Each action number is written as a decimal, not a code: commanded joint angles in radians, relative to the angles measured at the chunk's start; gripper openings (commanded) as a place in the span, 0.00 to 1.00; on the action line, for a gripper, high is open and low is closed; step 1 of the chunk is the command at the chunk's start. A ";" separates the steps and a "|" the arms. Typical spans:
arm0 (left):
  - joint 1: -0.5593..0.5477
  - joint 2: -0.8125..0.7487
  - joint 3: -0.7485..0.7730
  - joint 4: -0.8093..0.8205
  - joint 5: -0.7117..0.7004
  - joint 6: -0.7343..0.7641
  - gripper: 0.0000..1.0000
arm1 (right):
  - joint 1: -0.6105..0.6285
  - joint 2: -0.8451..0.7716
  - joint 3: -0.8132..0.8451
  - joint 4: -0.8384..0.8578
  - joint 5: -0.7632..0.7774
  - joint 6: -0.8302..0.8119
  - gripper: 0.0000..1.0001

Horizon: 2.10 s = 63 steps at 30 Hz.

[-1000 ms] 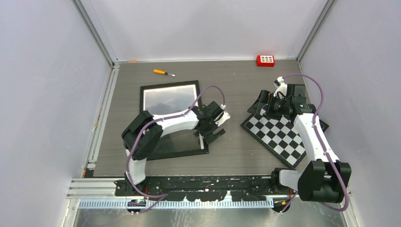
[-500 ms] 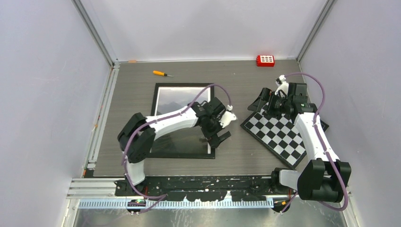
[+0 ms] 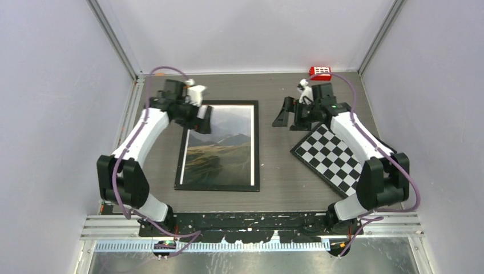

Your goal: Take the photo out of the frame

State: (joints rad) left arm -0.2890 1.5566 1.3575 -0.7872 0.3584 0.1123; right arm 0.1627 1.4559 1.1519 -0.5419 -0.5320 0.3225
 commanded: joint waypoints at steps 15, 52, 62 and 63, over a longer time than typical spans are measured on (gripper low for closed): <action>0.492 0.053 -0.311 0.101 0.075 0.054 1.00 | 0.249 0.366 0.090 0.133 -0.022 0.068 1.00; 0.083 0.248 -0.230 0.295 0.117 -0.213 0.93 | -0.030 0.347 -0.055 0.087 -0.066 0.024 0.69; -0.245 0.006 -0.145 0.064 -0.188 0.154 1.00 | -0.035 0.244 -0.015 0.070 -0.070 0.056 0.77; -0.300 -0.006 -0.161 0.069 -0.209 0.169 1.00 | -0.036 0.228 -0.013 0.069 -0.069 0.061 0.78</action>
State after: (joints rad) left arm -0.4156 1.6417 1.1965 -0.6353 0.2836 0.1223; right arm 0.1280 1.7874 1.1011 -0.4595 -0.6098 0.3714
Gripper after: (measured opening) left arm 0.994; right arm 0.761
